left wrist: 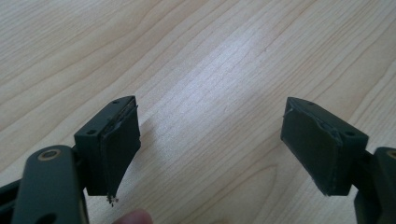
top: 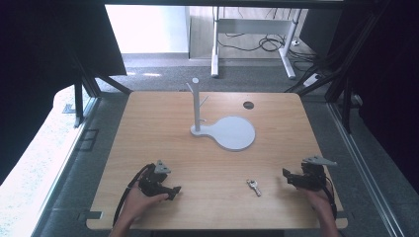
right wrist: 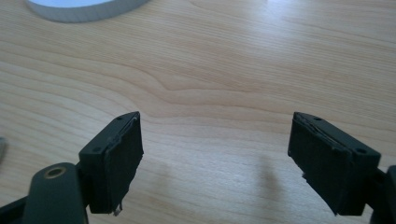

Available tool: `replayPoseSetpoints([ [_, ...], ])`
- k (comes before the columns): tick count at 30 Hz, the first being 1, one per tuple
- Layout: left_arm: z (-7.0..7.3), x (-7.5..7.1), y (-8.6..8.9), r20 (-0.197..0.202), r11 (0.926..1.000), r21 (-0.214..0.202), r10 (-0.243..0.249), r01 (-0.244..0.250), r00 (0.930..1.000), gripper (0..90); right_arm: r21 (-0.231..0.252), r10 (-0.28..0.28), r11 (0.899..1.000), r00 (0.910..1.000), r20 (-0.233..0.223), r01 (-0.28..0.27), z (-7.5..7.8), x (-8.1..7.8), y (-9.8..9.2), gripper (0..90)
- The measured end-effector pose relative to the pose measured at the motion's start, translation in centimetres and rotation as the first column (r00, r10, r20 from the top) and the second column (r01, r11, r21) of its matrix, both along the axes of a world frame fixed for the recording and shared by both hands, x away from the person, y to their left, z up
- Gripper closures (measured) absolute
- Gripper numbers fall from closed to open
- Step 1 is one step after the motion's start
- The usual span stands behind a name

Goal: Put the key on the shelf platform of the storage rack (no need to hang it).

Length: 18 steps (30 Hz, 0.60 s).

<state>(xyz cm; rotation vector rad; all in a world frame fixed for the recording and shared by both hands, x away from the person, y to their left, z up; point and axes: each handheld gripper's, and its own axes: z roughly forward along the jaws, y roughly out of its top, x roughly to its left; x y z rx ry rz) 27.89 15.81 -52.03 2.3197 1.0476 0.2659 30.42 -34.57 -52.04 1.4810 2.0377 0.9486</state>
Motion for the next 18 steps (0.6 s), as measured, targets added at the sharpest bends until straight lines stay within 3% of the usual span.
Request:
replayPoseSetpoints([
  [2, 0.16, -0.05, 0.08, 0.006, 1.0000, -0.005, 0.003, -0.003, 1.0000, 20.0, 0.013, 0.015, 1.000, 0.9999, 0.005, -0.015, 0.10, -0.11, 0.03, 18.7],
  [7, 0.57, -0.23, 0.26, 0.019, 0.9999, -0.016, 0.003, -0.002, 0.9998, 20.1, -0.011, 0.035, 0.999, 0.9994, -0.003, -0.035, 0.15, -0.31, 0.35, 20.3],
  [18, 0.14, -0.08, -0.06, 0.004, 0.9999, -0.010, -0.007, 0.007, 1.0000, 20.0, -0.008, 0.041, 0.999, 0.9991, -0.008, -0.041, 0.51, -0.35, -0.06, 23.7],
])
